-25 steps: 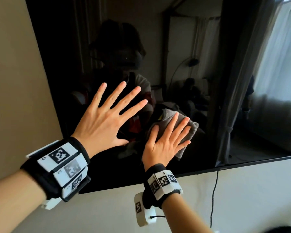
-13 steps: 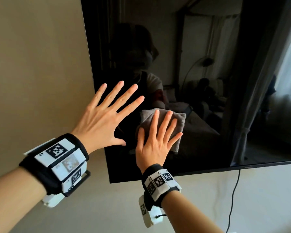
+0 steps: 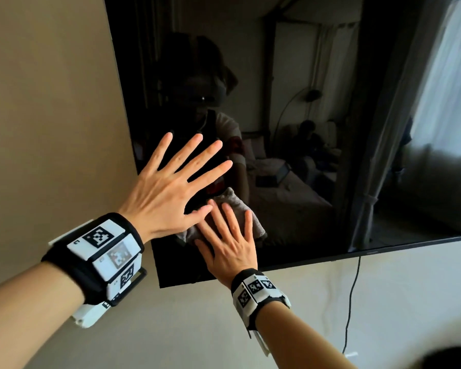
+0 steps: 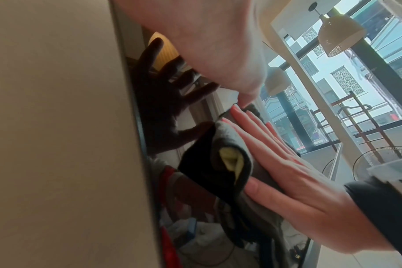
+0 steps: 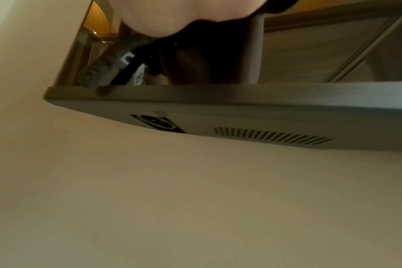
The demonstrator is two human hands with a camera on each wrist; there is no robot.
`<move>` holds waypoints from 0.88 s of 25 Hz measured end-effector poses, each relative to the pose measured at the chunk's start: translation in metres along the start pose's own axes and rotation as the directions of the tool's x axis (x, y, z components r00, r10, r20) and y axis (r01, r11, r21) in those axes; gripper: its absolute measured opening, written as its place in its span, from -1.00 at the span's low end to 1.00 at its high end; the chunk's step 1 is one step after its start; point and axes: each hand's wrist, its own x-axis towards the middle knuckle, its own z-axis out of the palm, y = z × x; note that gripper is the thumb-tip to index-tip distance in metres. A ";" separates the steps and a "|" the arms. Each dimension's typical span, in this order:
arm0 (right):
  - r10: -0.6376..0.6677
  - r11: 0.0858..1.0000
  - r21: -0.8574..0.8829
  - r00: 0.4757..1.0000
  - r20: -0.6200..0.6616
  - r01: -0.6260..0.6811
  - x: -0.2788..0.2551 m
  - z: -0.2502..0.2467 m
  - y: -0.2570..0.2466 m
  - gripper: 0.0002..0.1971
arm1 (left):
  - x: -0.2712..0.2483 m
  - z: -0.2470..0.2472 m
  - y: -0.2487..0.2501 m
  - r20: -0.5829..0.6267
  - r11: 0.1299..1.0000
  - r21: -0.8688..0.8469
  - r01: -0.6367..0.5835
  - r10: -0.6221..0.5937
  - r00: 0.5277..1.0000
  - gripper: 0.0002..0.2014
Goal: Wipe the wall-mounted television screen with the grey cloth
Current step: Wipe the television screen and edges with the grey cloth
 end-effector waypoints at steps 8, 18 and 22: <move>0.148 0.987 -0.047 0.985 -0.087 -0.153 -0.011 -0.017 0.104 -0.34 | 0.022 0.021 0.067 0.134 0.999 0.035 -0.019 0.015 0.991 0.44; 0.483 0.876 0.063 0.864 -0.144 -0.479 -0.044 -0.029 0.188 -0.20 | 0.029 0.030 0.094 0.199 0.993 0.072 0.089 -0.102 0.975 0.53; 0.263 0.963 0.085 0.960 -0.098 -0.256 -0.028 -0.021 0.125 -0.25 | 0.032 0.032 0.098 0.203 0.995 0.011 0.098 -0.098 0.974 0.56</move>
